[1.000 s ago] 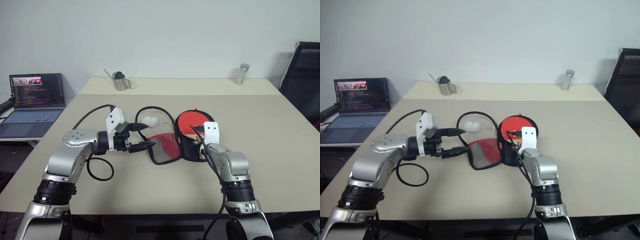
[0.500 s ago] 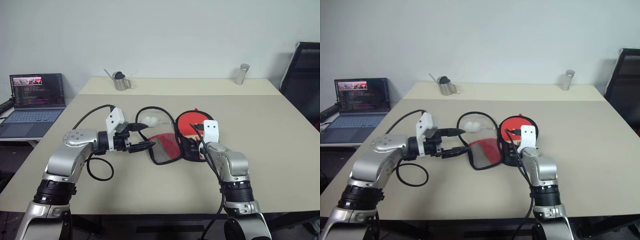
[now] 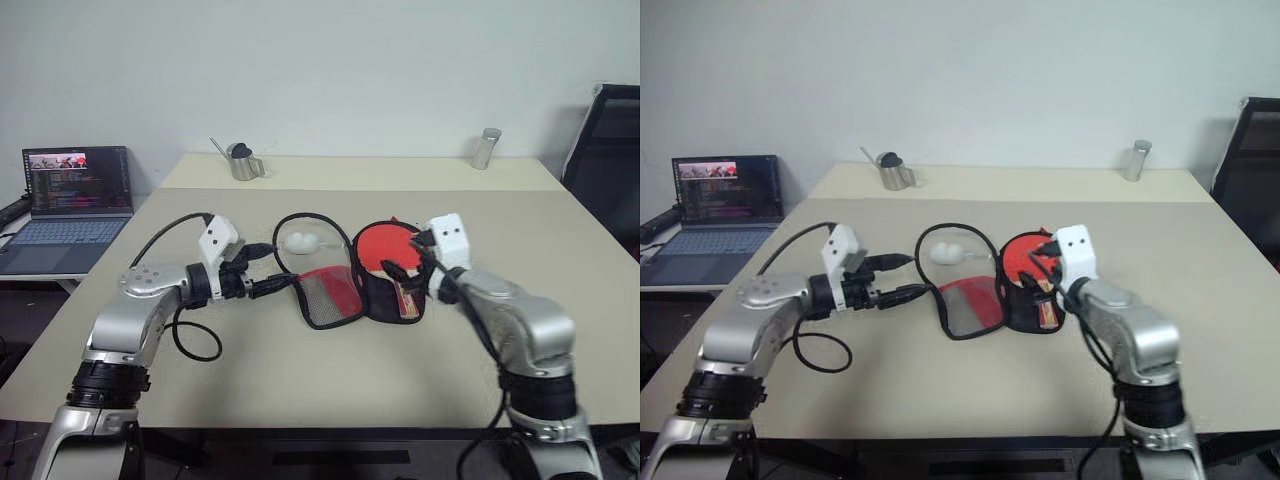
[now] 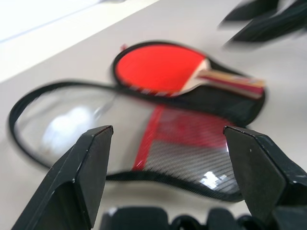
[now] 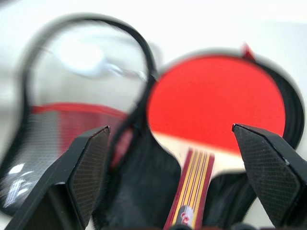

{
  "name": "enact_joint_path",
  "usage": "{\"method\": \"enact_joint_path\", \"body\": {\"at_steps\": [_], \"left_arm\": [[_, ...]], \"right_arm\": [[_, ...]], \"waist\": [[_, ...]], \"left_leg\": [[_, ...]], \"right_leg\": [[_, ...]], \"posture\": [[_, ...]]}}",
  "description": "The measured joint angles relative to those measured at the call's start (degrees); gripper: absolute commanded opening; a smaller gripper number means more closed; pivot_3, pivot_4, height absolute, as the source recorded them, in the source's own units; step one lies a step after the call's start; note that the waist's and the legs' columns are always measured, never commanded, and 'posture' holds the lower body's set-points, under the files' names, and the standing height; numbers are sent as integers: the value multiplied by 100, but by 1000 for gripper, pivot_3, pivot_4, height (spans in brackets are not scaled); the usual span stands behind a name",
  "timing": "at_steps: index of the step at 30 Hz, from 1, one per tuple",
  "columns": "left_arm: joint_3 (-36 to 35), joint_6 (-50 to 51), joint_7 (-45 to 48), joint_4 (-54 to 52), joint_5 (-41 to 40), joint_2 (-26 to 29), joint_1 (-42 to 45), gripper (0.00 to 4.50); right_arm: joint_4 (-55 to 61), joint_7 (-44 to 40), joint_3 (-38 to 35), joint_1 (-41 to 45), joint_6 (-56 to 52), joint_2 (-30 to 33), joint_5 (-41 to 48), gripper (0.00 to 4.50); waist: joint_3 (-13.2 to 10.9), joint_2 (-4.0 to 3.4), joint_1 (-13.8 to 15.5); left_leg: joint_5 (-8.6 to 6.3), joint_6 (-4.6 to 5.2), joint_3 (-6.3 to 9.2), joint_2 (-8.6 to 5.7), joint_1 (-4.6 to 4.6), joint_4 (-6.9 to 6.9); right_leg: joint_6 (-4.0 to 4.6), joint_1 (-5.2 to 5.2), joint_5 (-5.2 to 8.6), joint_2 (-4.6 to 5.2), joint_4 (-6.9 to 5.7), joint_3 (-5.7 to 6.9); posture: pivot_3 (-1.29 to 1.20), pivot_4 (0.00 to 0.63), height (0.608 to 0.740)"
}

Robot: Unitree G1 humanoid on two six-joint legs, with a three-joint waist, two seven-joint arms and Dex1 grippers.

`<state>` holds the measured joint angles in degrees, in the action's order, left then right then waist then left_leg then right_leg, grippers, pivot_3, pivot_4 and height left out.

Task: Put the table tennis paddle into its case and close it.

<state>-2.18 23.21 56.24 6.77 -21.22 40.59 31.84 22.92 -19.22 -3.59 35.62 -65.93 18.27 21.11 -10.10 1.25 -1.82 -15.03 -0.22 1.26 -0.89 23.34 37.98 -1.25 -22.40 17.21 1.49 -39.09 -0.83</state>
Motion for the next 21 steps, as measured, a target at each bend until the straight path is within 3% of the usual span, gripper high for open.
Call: {"method": "enact_joint_path", "body": {"at_steps": [8,17,21], "left_arm": [[44,-273,-76,729,344,-34,103,4030],[346,-953,-1283,2418,1448,-603,981,4030],[533,-1168,-1406,3002,1745,-829,1177,4030]], "right_arm": [[184,-1731,-762,-89,88,1393,1364,4480],[173,-2237,-859,38,47,2095,1996,4480],[265,-2481,-856,-84,30,2437,2296,4480]], "waist": [[0,1,5],[1,6,37],[0,6,33]], "left_leg": [[0,1,2,0,-2,4],[-1,1,3,0,2,9],[-1,2,3,0,5,9]], "right_leg": [[0,6,0,0,-1,3],[-1,8,0,1,2,4],[-1,7,0,1,4,3]], "posture": [[0,150,740],[0,150,740],[0,150,740]]}}
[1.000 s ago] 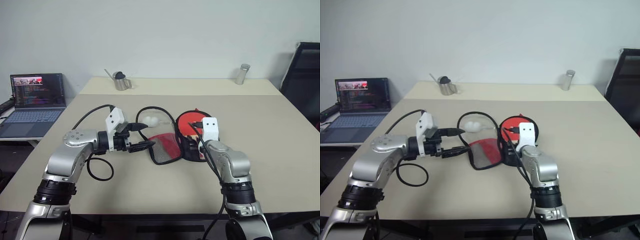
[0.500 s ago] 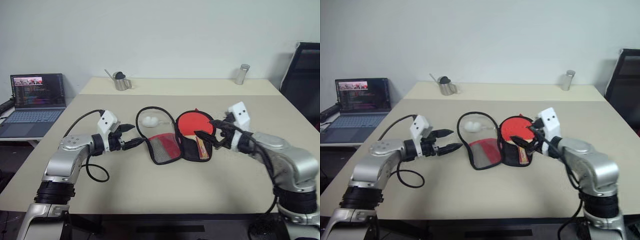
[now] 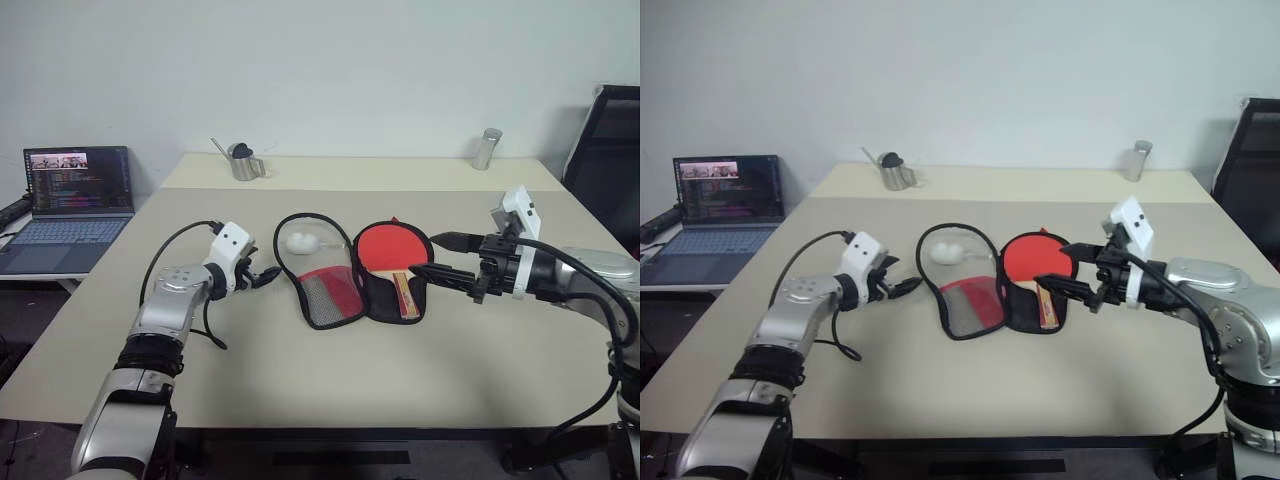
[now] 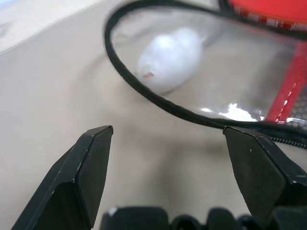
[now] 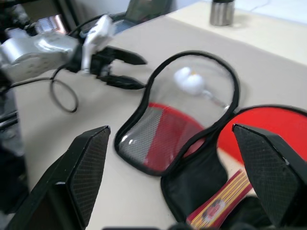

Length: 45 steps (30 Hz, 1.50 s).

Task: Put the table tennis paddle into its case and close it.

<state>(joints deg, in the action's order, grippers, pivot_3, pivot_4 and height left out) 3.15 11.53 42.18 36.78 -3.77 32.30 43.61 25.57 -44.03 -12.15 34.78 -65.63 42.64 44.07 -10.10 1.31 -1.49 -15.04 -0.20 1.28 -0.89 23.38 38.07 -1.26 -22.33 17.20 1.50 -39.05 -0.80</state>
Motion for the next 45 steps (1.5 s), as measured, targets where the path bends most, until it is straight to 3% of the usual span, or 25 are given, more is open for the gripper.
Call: {"method": "enact_joint_path", "body": {"at_steps": [10,14,19,22,32,37,40,45], "left_arm": [[96,-429,85,1349,198,-483,542,4030],[-48,-456,326,1447,-4,-678,688,4030],[-207,-132,1415,568,-756,-1190,753,4030],[-113,-52,1586,424,-794,-1476,1019,4030],[168,-646,1393,1545,-414,-2445,1897,4030],[162,-847,1481,1783,-360,-2414,1958,4030],[101,-847,1631,1744,-369,-2068,1922,4030],[-8,-541,2223,602,-629,-1403,1334,4030]], "right_arm": [[55,29,25,-40,132,198,14,4480],[60,43,24,-108,139,233,34,4480],[59,36,-7,-157,139,381,162,4480],[-2,72,-97,-197,137,484,204,4480],[-124,251,-544,-714,142,826,221,4480],[-149,405,-591,-727,167,824,211,4480],[-373,589,-484,-669,214,706,107,4480],[-1001,1068,10,-320,223,179,-240,4480]], "waist": [[0,2,17],[-1,4,18],[-1,4,50],[-1,4,106],[-2,5,125],[-2,5,120],[-2,4,104],[-1,2,88]], "left_leg": [[0,0,1,0,2,5],[0,0,1,0,5,5],[0,-1,3,0,10,10],[0,0,2,-2,10,14],[0,1,0,-6,10,13],[1,1,0,-6,8,13],[1,1,-1,-5,6,13],[1,0,0,-4,6,12]], "right_leg": [[0,0,0,0,-2,2],[0,-1,0,0,-1,2],[0,-1,0,1,1,4],[0,-1,0,1,-2,3],[0,-1,0,0,-4,-1],[0,-1,0,0,-4,-1],[0,-1,0,-1,-6,-3],[0,-2,0,0,-4,-5]], "posture": [[0,150,740],[0,150,740],[0,150,740],[0,150,740],[0,150,740],[0,150,740],[0,150,740],[0,150,740]]}}
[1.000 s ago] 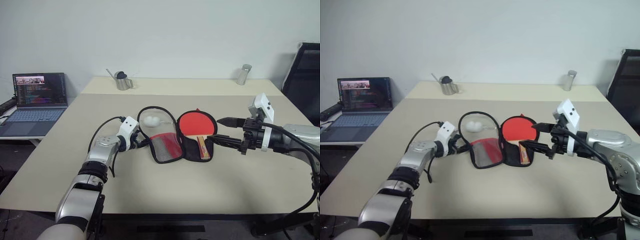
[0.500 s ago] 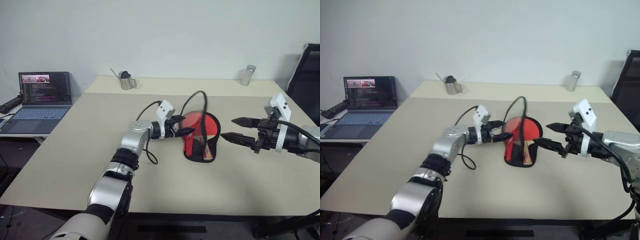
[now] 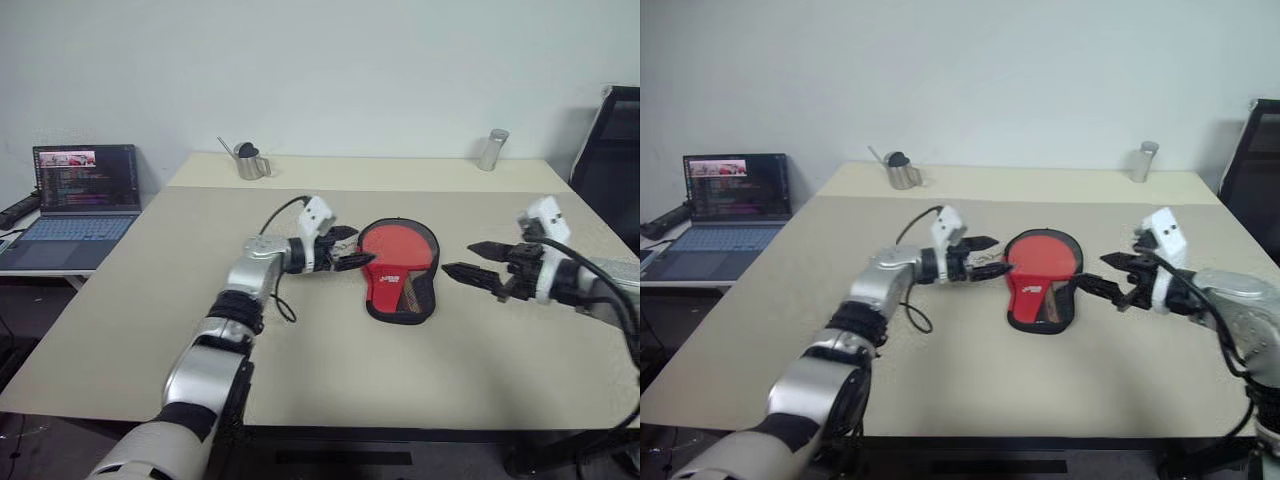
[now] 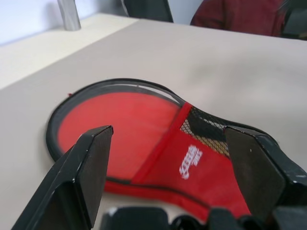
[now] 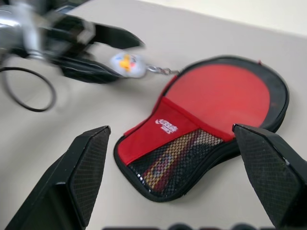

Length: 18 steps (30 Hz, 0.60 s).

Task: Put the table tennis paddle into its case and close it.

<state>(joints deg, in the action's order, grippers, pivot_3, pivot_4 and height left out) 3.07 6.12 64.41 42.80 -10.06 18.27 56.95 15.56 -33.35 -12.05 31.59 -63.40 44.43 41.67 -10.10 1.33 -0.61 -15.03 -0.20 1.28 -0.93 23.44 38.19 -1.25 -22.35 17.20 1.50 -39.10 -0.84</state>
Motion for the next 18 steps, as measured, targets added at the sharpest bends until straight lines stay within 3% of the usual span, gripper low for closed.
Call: {"method": "enact_joint_path", "body": {"at_steps": [8,13,18], "left_arm": [[-375,1991,803,-2630,-1104,1466,-1276,4030],[-674,2441,707,-3077,-1356,2013,-1420,4030],[-791,2653,528,-3375,-1507,2197,-1461,4030]], "right_arm": [[-1709,592,495,672,140,-705,-821,4480],[-2466,953,809,978,522,-1298,-1413,4480],[-2881,1104,927,1053,794,-1660,-1799,4480]], "waist": [[0,-1,-26],[1,-1,-37],[1,-2,-36]], "left_leg": [[1,-1,2,1,0,1],[1,-1,1,1,0,5],[0,-1,1,0,1,3]], "right_leg": [[1,-1,0,0,0,1],[1,0,0,0,-2,2],[1,0,0,1,1,2]], "posture": [[0,150,740],[0,150,740],[0,150,740]]}}
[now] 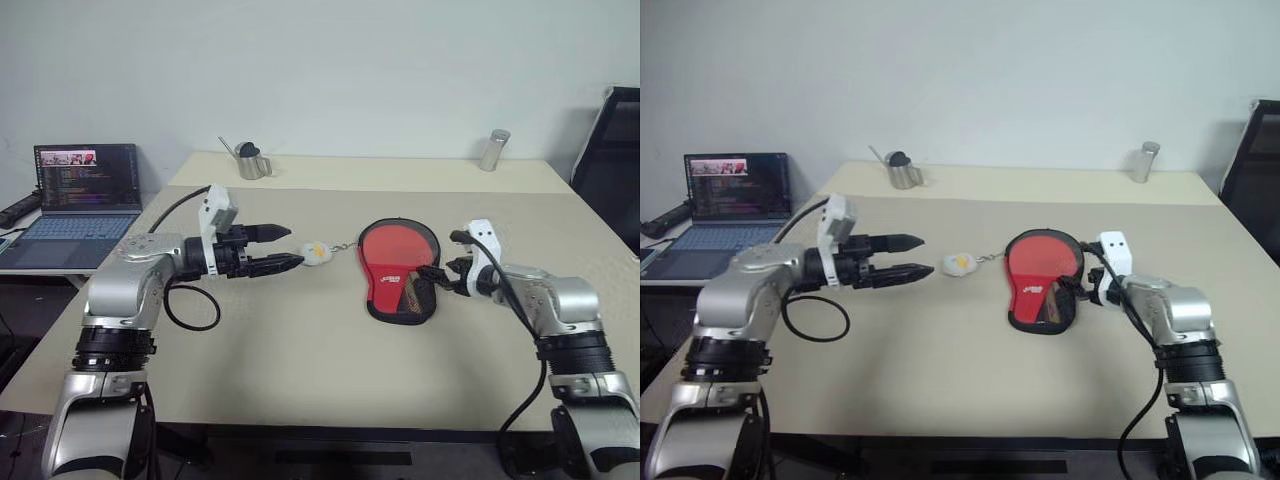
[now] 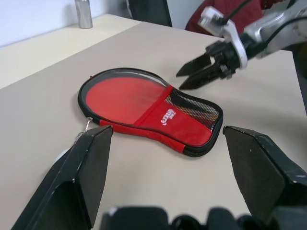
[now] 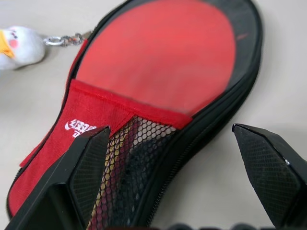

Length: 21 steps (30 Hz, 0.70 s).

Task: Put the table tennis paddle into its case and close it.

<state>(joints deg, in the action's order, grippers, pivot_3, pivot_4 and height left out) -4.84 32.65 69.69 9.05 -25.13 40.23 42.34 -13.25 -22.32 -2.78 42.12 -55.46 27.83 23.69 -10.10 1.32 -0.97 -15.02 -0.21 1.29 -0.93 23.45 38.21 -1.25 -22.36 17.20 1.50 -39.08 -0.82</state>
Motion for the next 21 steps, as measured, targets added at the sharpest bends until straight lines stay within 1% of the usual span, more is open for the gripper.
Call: {"method": "enact_joint_path", "body": {"at_steps": [5,9,15,21], "left_arm": [[-5,73,-145,-152,-80,64,-71,4030],[-5,75,-229,-188,-129,69,-75,4030],[-4,71,-331,-192,-149,70,-75,4030],[2,58,-392,-191,-148,72,-74,4030]], "right_arm": [[-609,-13,82,14,205,-211,-292,4480],[-832,-110,43,157,224,-325,-341,4480],[-1155,-135,-218,318,219,-569,-339,4480],[-1405,-263,-205,464,230,-644,-459,4480]], "waist": [[0,0,-50],[1,0,-77],[3,3,-144],[3,3,-164]], "left_leg": [[0,0,0,0,-2,0],[0,0,-1,0,-5,0],[0,0,-10,4,-21,-1],[0,-1,-19,7,-49,-5]], "right_leg": [[0,-1,0,0,-5,0],[0,0,0,0,-7,-1],[0,2,0,-2,-25,-8],[0,11,0,-5,-52,-16]], "posture": [[0,150,740],[0,150,740],[0,150,740],[0,150,740]]}}
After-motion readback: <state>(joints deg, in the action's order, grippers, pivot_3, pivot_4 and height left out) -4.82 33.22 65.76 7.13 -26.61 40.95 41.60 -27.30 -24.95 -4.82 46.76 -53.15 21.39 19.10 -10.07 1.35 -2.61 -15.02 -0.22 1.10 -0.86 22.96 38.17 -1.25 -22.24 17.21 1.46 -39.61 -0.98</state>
